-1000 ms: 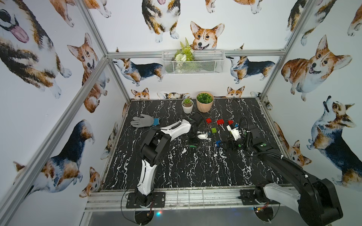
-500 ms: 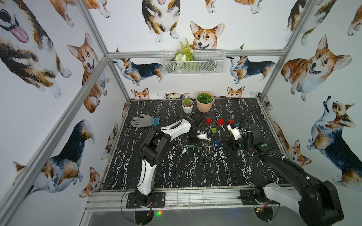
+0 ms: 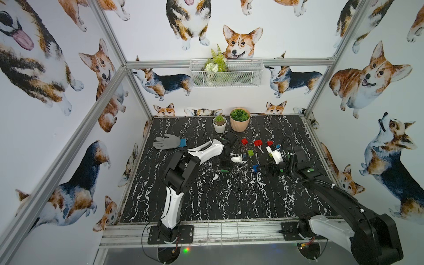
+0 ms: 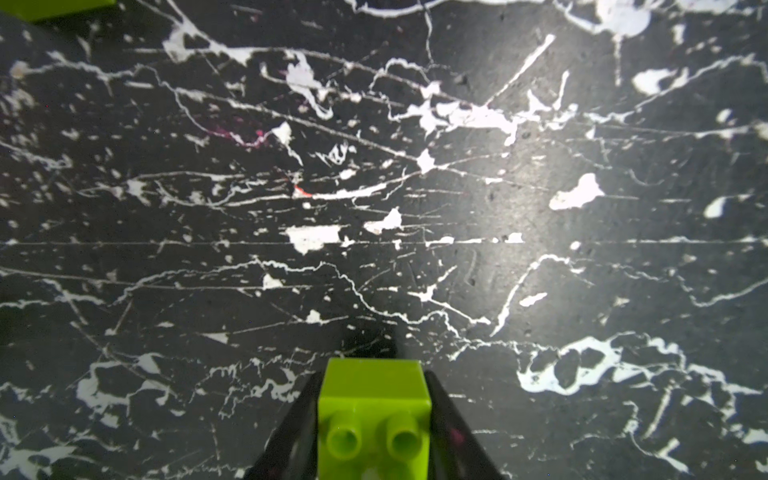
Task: Assemble the letter s with lego
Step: Assemble the lego brick with the lego brick.
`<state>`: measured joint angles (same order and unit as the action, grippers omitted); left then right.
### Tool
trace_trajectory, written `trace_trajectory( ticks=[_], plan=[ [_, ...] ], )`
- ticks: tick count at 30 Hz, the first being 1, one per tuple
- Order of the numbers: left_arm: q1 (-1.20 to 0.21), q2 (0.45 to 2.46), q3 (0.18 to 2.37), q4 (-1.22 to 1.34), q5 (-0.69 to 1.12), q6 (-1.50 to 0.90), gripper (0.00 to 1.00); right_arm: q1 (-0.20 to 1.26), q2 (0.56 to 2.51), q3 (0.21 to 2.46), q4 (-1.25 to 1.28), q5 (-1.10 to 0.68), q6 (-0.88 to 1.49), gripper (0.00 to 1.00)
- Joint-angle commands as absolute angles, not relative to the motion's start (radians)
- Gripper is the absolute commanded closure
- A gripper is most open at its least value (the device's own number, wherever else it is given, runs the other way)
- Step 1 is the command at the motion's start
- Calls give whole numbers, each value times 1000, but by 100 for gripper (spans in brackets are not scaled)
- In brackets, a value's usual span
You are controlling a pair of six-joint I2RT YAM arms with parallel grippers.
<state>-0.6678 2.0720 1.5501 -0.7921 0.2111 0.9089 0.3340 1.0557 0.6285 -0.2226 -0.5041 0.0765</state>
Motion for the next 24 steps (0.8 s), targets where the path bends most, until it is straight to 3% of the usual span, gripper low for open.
trace_trajectory(
  ticks=[1, 5, 11, 18, 24],
  plan=[
    [-666, 2059, 1558, -813, 231, 919, 44, 335, 1051, 640, -242, -504, 60, 7],
    [-663, 2050, 1558, -809, 243, 917, 32, 335, 1046, 642, -252, -500, 58, 6],
    [-650, 1978, 1559, -800, 288, 867, 2, 335, 1055, 673, -319, -425, 48, 7],
    [-588, 1812, 1535, -800, 347, 714, 0, 334, 1189, 759, -412, -293, 96, 12],
    [-514, 1582, 1344, -696, 450, 571, 0, 385, 1262, 792, -422, -246, 74, 17]
  ],
)
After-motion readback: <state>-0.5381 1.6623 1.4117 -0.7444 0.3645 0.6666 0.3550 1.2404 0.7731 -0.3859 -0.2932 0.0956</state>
